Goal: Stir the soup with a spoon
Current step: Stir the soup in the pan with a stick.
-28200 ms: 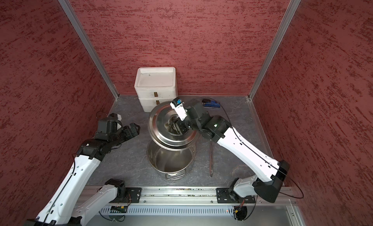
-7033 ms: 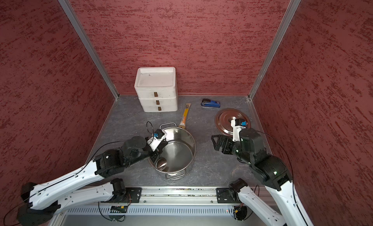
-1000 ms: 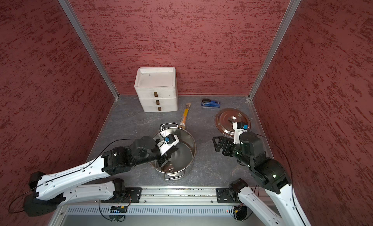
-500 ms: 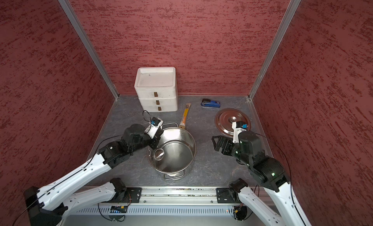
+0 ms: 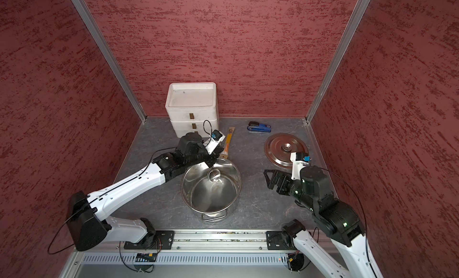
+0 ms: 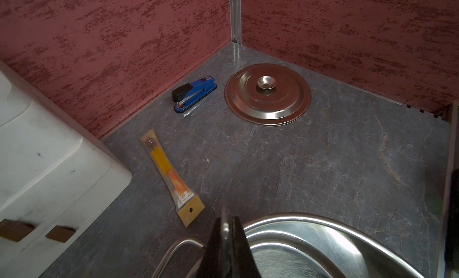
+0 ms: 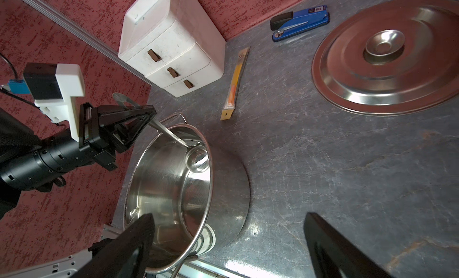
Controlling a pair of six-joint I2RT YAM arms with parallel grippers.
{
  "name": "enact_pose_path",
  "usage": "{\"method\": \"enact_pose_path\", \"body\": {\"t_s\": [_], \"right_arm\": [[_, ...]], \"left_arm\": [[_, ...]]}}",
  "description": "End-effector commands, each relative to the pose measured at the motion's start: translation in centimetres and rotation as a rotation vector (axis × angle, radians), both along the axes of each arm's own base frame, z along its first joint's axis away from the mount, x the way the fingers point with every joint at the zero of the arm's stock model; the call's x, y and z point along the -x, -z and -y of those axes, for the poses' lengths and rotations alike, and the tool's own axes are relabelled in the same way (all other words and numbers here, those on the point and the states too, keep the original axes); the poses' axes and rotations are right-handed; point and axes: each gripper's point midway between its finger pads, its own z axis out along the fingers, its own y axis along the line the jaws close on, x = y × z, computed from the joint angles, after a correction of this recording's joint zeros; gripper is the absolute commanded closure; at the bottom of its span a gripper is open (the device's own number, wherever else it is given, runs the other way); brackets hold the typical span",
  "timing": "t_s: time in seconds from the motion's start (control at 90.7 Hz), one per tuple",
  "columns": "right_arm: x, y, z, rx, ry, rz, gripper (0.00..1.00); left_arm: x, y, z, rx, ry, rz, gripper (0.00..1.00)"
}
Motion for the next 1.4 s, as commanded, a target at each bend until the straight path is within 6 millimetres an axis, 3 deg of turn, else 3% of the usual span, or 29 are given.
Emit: {"method": "enact_pose_path", "body": {"t_s": [0.0, 0.165, 0.32, 0.496, 0.65, 0.849, 1.113, 1.267, 1.389], "right_arm": [[0.8, -0.8, 0.9, -0.006, 0.027, 0.022, 0.01], [1.4, -0.5, 1.5, -0.005, 0.044, 0.020, 0.02], [1.6, -0.2, 1.6, -0.006, 0.045, 0.014, 0.01], [1.6, 0.1, 1.6, -0.001, 0.043, 0.009, 0.01], [1.4, 0.2, 1.2, -0.006, 0.032, 0.003, 0.01], [0.7, 0.1, 0.6, -0.006, 0.015, 0.000, 0.01], [0.1, -0.2, -0.2, -0.013, -0.003, -0.005, 0.02], [0.0, -0.3, -0.2, -0.010, -0.005, -0.006, 0.02], [0.0, -0.2, -0.2, -0.010, -0.001, -0.010, 0.02]], "left_arm": [[1.6, -1.6, 3.3, 0.037, 0.128, 0.033, 1.00], [5.4, -1.7, 7.0, 0.040, 0.254, 0.031, 1.00], [9.4, -1.9, 9.0, 0.035, 0.335, 0.030, 1.00], [13.5, -1.1, 8.5, 0.015, 0.369, 0.001, 1.00], [15.9, -0.1, 5.9, -0.014, 0.346, -0.026, 1.00], [15.5, 1.5, 0.5, -0.045, 0.197, -0.042, 1.00], [12.0, 2.7, -6.4, -0.047, -0.042, -0.046, 1.00], [9.0, 2.3, -9.2, -0.044, -0.165, -0.022, 1.00], [6.9, 1.5, -9.5, -0.031, -0.191, -0.009, 1.00]]}}
